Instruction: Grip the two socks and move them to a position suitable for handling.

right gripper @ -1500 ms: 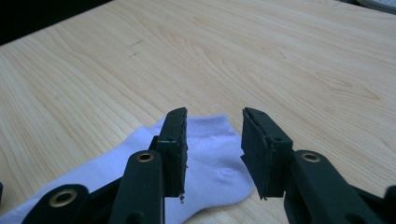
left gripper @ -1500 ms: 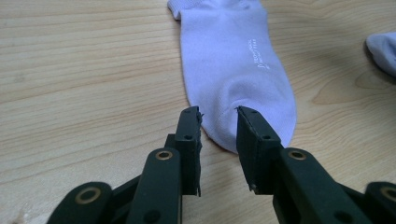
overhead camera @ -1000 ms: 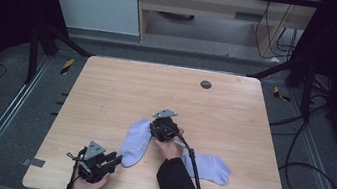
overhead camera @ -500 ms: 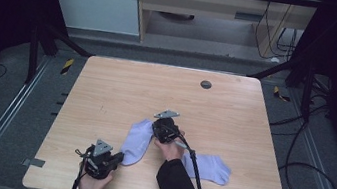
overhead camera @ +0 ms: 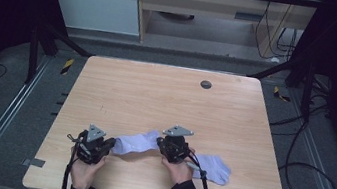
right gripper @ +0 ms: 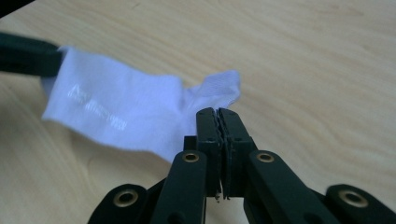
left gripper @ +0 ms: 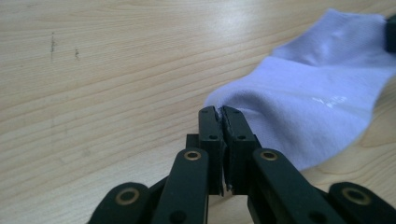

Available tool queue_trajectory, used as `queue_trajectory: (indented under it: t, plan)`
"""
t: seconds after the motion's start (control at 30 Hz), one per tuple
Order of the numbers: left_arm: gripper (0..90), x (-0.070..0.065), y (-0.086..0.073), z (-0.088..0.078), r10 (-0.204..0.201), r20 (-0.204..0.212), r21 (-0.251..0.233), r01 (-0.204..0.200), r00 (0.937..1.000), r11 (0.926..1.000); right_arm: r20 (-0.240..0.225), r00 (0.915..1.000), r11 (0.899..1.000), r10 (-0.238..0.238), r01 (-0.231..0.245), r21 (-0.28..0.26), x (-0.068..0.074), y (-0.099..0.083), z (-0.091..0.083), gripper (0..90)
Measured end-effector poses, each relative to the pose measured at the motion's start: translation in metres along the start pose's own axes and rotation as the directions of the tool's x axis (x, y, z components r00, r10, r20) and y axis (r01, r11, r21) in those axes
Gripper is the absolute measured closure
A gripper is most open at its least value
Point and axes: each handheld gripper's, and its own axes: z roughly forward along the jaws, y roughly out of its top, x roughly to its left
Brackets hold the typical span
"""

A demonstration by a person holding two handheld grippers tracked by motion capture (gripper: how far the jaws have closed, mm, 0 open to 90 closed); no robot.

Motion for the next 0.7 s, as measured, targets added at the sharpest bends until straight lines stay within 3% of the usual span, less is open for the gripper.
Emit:
queue_trajectory:
  t: [0.07, 0.13, 0.23, 0.4, 0.5, 0.7]
  plan:
    - [86.1, 0.001, 0.0, 0.002, 0.016, -0.003, 0.016, -0.016, 0.9999, 0.9998, -0.013, 0.9999, 1.0, 0.011, -0.011, 0.017, 0.003, -0.007, -0.001, 88.4]
    - [85.8, 0.001, -0.003, 0.009, 0.05, -0.013, 0.062, -0.049, 0.9987, 0.9969, -0.015, 0.9998, 0.999, 0.01, -0.009, 0.035, 0.006, -0.014, 0.0, 88.1]
    - [82.4, 0.0, -0.005, 0.012, 0.047, -0.007, 0.072, -0.046, 0.9989, 0.9963, -0.006, 0.9999, 0.998, 0.012, -0.012, 0.063, 0.007, -0.021, 0.004, 86.5]
    - [67.2, 0.006, -0.008, 0.002, 0.004, -0.017, 0.037, -0.003, 0.9998, 0.9993, -0.012, 0.9998, 0.999, 0.014, -0.013, 0.053, 0.006, -0.026, 0.002, 75.9]
    - [65.6, 0.008, -0.013, -0.01, -0.041, -0.034, -0.005, 0.041, 0.9986, 0.9992, -0.007, 1.0, 1.0, -0.005, 0.005, 0.015, 0.005, -0.024, -0.003, 71.6]
    - [68.5, 0.007, -0.023, -0.01, -0.087, -0.027, -0.002, 0.087, 0.9959, 0.9962, 0.008, 1.0, 1.0, 0.001, -0.001, -0.01, 0.001, -0.016, 0.007, 69.8]
